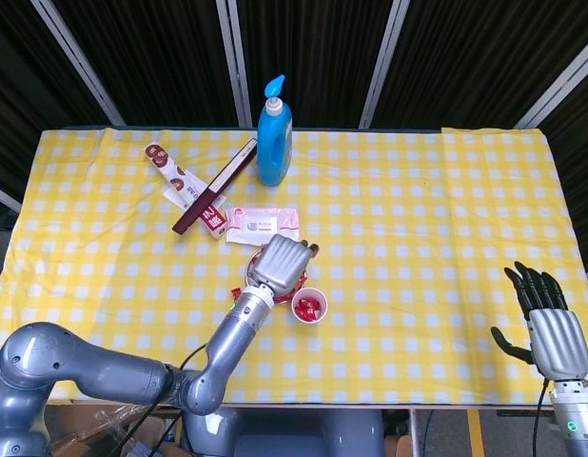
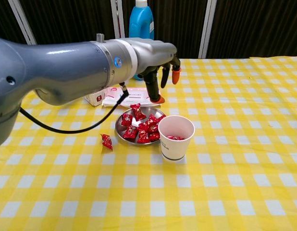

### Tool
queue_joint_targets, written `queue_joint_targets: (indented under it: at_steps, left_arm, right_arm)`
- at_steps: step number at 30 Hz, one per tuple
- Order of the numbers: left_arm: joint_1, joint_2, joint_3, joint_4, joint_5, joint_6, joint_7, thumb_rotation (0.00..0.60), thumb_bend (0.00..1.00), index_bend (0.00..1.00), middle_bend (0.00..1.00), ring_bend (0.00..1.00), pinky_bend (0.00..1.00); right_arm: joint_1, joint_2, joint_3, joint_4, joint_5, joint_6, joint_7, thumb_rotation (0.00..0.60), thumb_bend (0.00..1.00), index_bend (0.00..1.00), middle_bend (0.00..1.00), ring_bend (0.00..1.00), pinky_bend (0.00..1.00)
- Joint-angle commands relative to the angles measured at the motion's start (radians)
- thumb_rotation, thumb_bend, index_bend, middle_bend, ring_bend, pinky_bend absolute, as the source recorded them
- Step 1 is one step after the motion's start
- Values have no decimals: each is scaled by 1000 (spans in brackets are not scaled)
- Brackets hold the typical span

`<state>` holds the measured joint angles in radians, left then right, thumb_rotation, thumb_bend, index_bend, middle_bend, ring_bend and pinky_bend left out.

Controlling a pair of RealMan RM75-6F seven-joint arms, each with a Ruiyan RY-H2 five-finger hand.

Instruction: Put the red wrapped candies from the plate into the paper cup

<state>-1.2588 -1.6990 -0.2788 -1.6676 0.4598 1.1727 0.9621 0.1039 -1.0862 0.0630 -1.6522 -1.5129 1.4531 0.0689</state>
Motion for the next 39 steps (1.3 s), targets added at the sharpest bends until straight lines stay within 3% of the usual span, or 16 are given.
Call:
queue_joint_targets:
  at_steps: [1,7,15,26,34,39]
  left_arm:
    - [10,12,14,32,-30,-14,7,600,295,271,298,866,917]
    - [10,-11,39,117,-107,-64,27,600,211,228,253,865,916]
    - [-2,-75,46,208,-124,-112,25,600,209,229,264,866,916]
    - [-14,-147,58,288,-132,-135,42,600,209,325,318,866,916]
    - [-13,-174,62,322,-135,-149,51,600,210,343,328,866,916]
    - [-13,-191,68,347,-139,-140,70,600,239,412,368,866,916]
  right_arm:
    - [0,0,0,0,0,-1,-1,600,357,0,0,0,0]
    - [1,0,1,-1,2,-3,1,600,356,0,0,0,0]
    - [1,3,0,-2,1,-3,9,600,356,0,0,0,0]
    - [0,7,0,-3,1,-3,16,600,357,0,0,0,0]
    - [0,8,-1,-4,0,-4,19,600,357,0,0,0,0]
    - [1,8,-1,-5,1,-5,19,600,356,0,0,0,0]
